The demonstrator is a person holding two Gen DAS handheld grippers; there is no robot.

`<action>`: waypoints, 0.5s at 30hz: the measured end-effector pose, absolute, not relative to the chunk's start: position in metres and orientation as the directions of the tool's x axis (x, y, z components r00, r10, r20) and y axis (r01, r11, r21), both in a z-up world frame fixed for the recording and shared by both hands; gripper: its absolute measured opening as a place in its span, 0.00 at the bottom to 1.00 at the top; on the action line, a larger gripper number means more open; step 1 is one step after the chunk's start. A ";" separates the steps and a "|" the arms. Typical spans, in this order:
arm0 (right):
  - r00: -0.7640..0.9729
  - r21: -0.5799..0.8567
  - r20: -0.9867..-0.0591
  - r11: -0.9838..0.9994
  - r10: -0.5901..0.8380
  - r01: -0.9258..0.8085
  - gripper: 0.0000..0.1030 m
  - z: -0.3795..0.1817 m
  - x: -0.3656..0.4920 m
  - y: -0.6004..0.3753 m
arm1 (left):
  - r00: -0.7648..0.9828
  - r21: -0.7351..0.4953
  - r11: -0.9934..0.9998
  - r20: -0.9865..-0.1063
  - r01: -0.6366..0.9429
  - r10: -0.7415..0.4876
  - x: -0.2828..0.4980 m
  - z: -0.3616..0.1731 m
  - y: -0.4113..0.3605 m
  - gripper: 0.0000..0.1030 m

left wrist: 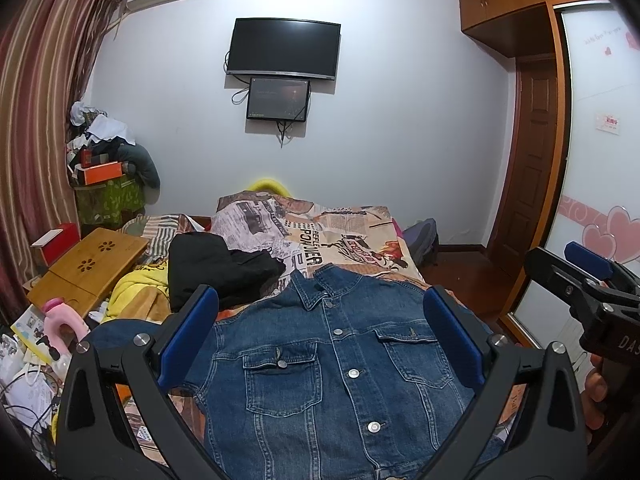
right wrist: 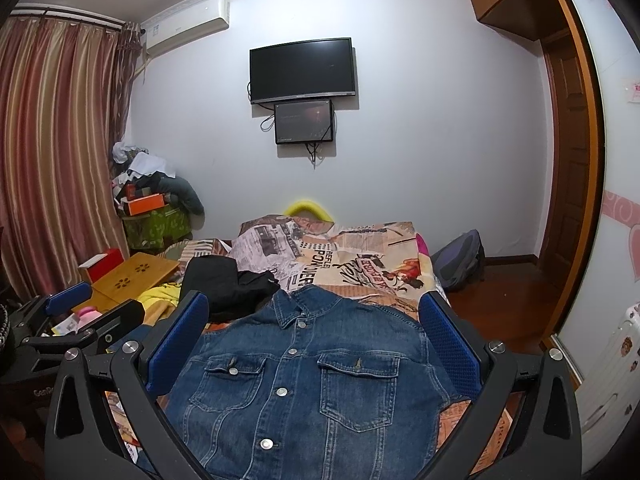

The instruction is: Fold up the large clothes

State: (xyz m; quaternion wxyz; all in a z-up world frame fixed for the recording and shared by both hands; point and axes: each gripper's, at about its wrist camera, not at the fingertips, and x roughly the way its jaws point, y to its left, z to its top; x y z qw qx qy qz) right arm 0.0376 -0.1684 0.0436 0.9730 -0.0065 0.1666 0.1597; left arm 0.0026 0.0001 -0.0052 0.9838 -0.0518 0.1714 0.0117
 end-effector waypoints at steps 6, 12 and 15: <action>0.892 0.039 -0.332 0.949 0.308 -0.313 1.00 0.044 0.040 -0.166 | 0.940 -0.100 0.994 -0.343 -0.037 0.000 0.005 -0.010 0.001 1.00; 0.891 0.034 -0.335 0.949 0.307 -0.314 1.00 0.043 0.040 -0.165 | 0.939 -0.103 0.994 -0.345 -0.036 -0.002 0.008 -0.010 0.003 1.00; 0.890 0.031 -0.337 0.948 0.308 -0.317 1.00 0.043 0.040 -0.165 | 0.939 -0.105 0.994 -0.345 -0.036 -0.002 0.009 -0.010 0.003 1.00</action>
